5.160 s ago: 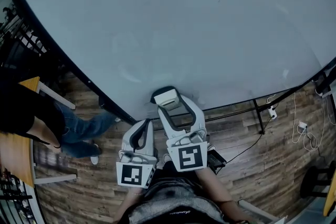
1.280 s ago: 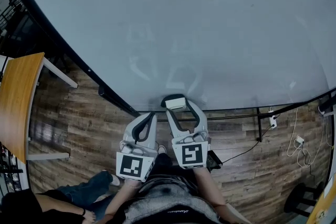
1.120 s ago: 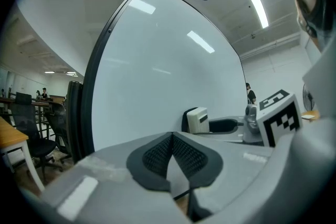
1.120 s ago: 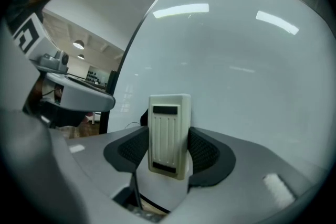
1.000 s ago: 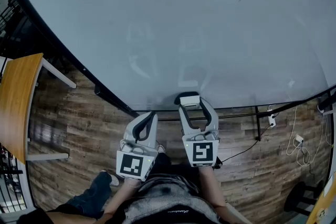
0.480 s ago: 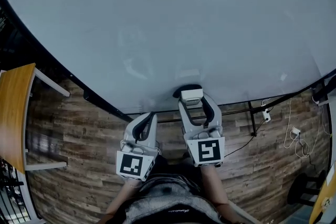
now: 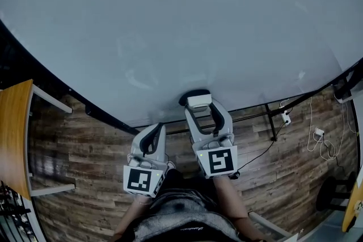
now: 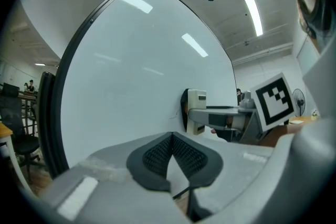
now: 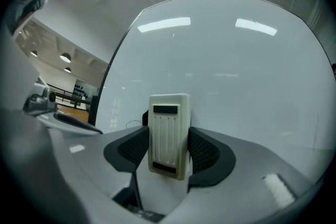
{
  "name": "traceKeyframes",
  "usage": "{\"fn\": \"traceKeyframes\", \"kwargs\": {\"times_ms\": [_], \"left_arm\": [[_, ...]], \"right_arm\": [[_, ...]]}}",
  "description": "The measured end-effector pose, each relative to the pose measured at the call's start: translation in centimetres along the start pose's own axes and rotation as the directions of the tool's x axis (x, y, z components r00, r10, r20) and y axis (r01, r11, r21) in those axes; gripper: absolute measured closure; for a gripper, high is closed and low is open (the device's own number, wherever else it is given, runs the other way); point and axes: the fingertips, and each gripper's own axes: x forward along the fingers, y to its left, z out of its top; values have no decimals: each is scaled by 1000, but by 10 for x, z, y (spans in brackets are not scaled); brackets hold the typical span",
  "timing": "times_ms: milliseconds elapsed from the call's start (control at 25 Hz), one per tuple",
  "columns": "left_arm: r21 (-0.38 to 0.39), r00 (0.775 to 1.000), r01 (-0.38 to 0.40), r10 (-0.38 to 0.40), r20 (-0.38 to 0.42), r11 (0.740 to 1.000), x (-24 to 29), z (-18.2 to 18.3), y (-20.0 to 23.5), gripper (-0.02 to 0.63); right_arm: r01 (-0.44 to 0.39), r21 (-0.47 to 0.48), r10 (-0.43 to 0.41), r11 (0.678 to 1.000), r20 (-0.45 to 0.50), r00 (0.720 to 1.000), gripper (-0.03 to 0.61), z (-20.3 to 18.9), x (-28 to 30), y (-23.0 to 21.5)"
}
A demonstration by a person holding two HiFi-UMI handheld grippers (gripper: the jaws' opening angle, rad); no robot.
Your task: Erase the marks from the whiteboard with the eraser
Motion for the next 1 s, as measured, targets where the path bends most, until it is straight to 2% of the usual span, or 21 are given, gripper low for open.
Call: {"fn": "traceKeyframes", "kwargs": {"times_ms": [240, 720, 1000], "left_arm": [[28, 1000, 7, -7, -10, 1000, 2, -1, 2, 615], [39, 999, 41, -43, 30, 998, 13, 12, -10, 615], [58, 997, 57, -60, 48, 997, 3, 17, -11, 615]], "right_arm": [[9, 31, -7, 999, -82, 997, 339, -38, -1, 4], [41, 72, -36, 997, -76, 996, 339, -22, -18, 21], [38, 88, -32, 995, -69, 997, 339, -21, -31, 49]]}}
